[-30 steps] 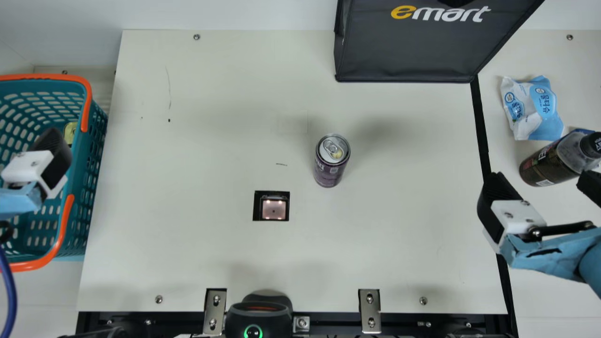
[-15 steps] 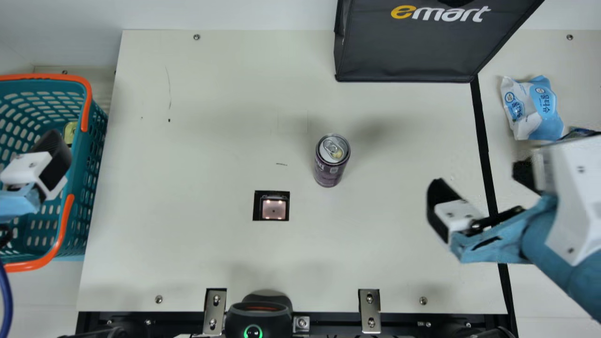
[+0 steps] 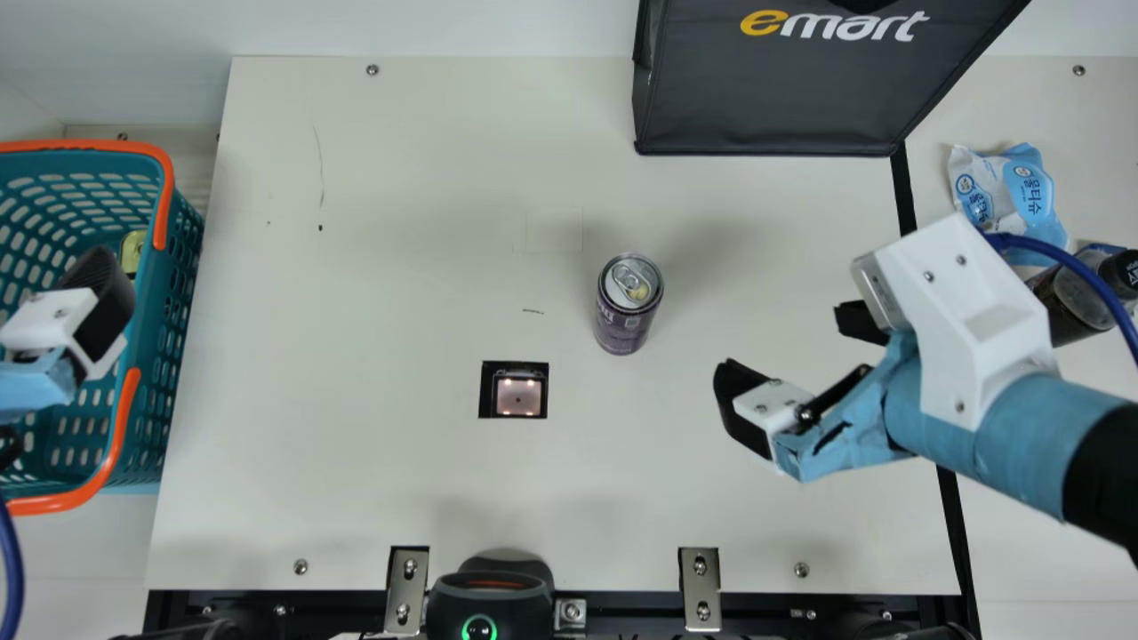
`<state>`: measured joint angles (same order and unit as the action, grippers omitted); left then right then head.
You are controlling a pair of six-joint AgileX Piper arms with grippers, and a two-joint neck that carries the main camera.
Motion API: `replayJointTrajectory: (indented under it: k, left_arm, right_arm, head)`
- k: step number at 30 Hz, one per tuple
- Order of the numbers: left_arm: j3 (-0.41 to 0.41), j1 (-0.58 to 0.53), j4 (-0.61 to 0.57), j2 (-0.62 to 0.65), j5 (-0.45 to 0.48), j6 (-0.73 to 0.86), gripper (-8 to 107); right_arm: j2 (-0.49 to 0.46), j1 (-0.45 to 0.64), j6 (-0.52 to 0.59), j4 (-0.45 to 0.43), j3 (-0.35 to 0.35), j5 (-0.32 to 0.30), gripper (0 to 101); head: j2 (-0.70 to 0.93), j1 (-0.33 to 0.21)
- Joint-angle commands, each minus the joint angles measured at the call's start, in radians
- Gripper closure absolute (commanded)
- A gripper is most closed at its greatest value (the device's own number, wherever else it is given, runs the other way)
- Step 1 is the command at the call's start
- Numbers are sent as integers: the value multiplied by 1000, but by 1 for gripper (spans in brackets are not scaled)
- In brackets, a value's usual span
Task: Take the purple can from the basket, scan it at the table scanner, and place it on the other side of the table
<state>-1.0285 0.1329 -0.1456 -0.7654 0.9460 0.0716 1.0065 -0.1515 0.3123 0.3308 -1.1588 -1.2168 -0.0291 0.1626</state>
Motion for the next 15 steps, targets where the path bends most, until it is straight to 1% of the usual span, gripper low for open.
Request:
replayJointTrajectory:
  k: [1,5,8,11,15]
  left_arm:
    - [0,0,0,0,0,0,9]
    - [0,0,0,0,0,0,9]
    - [0,0,0,0,0,0,9]
    - [0,0,0,0,0,0,9]
    - [0,0,0,0,0,0,9]
  right_arm:
    - [37,43,113,79,1,-3,6]
    - [94,79,210,128,4,-3,6]
    - [126,85,259,144,3,-3,6]
    - [147,79,290,151,0,-3,6]
    - [165,57,304,146,-9,0,6]
  head:
    - [2,-24]
    - [2,-24]
    - [2,-24]
    - [2,-24]
    - [2,-24]
